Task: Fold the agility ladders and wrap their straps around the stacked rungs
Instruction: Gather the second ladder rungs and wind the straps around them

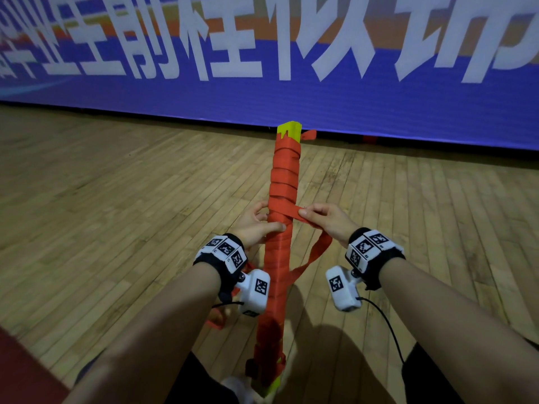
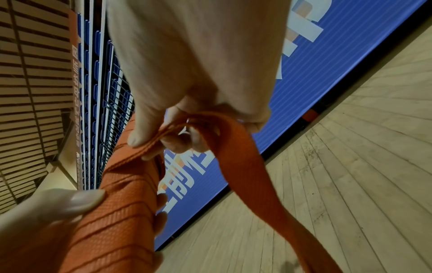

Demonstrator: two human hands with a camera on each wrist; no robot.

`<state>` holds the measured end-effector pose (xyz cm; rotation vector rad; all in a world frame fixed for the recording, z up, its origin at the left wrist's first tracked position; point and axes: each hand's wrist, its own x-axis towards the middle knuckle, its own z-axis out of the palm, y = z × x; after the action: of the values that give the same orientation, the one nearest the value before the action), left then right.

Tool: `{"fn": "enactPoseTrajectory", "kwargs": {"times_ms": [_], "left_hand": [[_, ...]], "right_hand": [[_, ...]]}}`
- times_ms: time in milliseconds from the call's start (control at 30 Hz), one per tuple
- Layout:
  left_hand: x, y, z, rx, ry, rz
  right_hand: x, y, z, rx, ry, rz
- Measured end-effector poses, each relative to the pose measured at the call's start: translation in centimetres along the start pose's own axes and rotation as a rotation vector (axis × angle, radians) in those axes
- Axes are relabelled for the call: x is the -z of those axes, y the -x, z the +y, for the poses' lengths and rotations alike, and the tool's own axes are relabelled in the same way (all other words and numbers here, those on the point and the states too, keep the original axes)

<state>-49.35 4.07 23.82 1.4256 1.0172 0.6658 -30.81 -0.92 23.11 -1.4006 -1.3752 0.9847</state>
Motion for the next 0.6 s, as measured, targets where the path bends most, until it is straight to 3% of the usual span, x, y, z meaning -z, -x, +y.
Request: {"fn": "enactPoseTrajectory", "kwargs": {"times_ms": [233,600], "left_hand": [[-0.8,-0.1,-0.3,0.013,0.056,0.002],[-1.7,0.1,-0.3,0.075,0.173,-0.144]], "right_hand": [[0.2,-0.2,0.2,-0.003,0.012,-0.012],[0.6,-0.5,0.5,-0.044,-0.069,0.049]]}}
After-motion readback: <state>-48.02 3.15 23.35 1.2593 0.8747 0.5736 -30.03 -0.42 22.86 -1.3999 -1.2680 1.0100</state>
